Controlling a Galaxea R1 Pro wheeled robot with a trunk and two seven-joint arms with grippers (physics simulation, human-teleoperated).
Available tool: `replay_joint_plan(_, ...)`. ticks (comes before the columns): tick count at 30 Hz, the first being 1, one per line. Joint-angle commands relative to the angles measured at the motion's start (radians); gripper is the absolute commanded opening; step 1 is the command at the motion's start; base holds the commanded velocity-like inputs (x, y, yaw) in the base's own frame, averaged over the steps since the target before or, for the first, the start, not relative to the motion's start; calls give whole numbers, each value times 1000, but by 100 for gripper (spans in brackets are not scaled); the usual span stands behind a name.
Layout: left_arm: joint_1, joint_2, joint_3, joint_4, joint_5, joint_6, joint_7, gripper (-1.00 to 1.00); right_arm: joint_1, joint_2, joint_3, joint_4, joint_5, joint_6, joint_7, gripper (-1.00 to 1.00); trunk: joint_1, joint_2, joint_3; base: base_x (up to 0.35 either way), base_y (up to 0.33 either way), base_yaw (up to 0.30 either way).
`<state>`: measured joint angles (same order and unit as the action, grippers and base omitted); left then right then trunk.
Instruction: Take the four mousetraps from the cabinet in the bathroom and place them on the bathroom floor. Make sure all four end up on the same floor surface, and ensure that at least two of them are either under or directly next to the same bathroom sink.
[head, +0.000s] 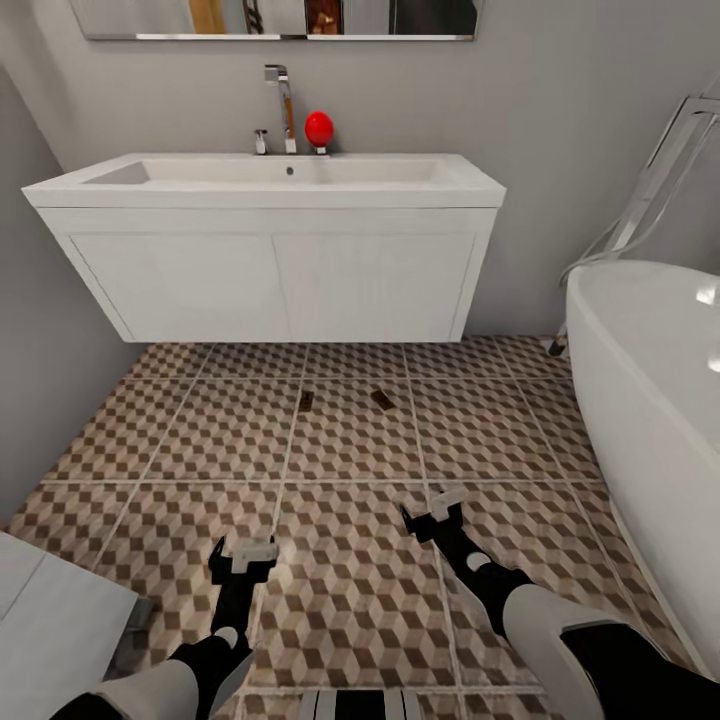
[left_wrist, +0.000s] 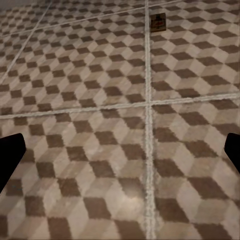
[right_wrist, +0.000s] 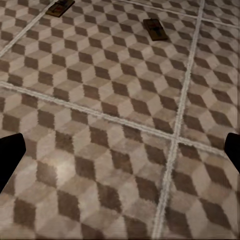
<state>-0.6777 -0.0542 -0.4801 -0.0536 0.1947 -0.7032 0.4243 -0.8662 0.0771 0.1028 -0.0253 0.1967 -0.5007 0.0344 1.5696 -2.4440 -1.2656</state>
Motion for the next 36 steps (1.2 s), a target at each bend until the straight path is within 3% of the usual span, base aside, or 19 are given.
replay_joint_plan(1, 3, 1, -9, 5, 8, -14, 4, 100, 4, -2, 8, 1, -6, -7, 1, 100, -4, 7, 3, 0, 0, 0)
replay_joint_plan(7, 14, 4, -9, 72, 8, -98, -6, 100, 39, -14, 8, 2, -6, -24, 1, 100, -27, 49, 21, 0, 0, 0)
replay_joint_plan(14, 32, 5, -9, 112, 8, -147, -53, 100, 89, -29, 7, 2, -6, -28, 1, 100, -54, 98, 43, 0, 0, 0)
replay_joint_plan(21, 81, 6, -9, 122, 9, -183, -89, 100, 134, -42, 8, 2, -7, -36, 1, 100, -81, 147, 65, 0, 0, 0)
replay_joint_plan(36, 195, 21, -9, 125, 9, -281, -97, 100, 207, -43, 8, 3, -10, -95, -1, 100, -138, 252, 112, 0, 0, 0)
